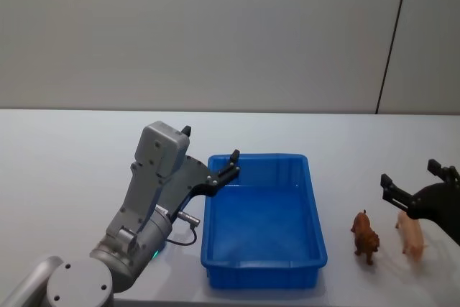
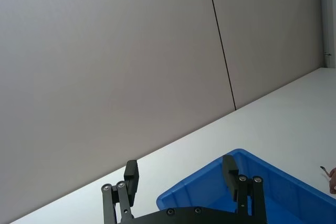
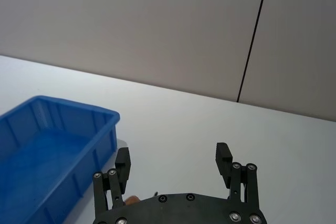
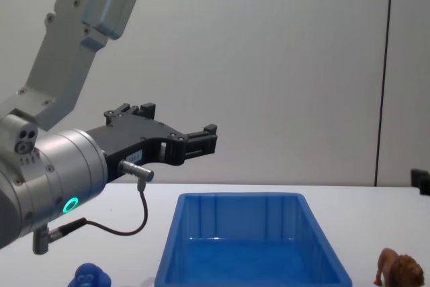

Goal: Pick up the two dolls from the table and place them into the box.

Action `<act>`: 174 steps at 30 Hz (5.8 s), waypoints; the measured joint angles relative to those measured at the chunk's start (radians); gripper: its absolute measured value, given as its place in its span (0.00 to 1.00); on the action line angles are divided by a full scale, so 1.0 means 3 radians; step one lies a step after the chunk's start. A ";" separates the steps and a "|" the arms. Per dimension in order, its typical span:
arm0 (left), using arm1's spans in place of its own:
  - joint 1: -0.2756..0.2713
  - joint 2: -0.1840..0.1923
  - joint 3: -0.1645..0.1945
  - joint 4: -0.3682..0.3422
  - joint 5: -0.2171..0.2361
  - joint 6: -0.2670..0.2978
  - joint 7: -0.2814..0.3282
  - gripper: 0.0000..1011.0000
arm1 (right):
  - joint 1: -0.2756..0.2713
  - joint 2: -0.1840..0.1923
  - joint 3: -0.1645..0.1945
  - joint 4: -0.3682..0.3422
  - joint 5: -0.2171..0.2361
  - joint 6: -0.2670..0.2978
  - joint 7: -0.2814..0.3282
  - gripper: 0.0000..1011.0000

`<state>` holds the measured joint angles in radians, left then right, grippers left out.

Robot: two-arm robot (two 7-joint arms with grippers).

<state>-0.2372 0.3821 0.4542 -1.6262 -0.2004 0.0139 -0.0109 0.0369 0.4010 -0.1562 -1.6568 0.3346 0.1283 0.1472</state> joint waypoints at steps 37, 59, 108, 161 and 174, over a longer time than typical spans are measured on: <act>0.0000 0.0000 0.0000 0.0000 0.0000 0.0000 0.0000 0.99 | -0.0072 0.0124 0.0027 0.0220 -0.0242 0.0513 0.0207 0.99; 0.0000 0.0000 0.0000 0.0000 0.0000 0.0000 0.0000 0.99 | -0.0049 0.0011 -0.0050 0.0278 -0.0327 0.0813 0.0042 0.89; 0.0000 0.0000 0.0000 0.0000 0.0000 0.0000 0.0000 0.99 | 0.0152 -0.0187 -0.0056 -0.0074 -0.0104 0.0488 0.0082 0.36; 0.0000 0.0000 0.0000 0.0000 0.0000 0.0000 0.0000 0.99 | 0.0385 -0.0410 -0.0377 -0.0221 -0.0423 0.0943 0.0544 0.99; 0.0000 0.0000 0.0000 0.0000 0.0000 0.0000 0.0000 0.99 | 0.0234 -0.0184 -0.0209 -0.0241 -0.0267 0.0897 0.0482 0.99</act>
<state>-0.2372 0.3821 0.4542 -1.6262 -0.2004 0.0139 -0.0109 0.1070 0.3459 -0.2189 -1.7291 0.2545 0.3974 0.2918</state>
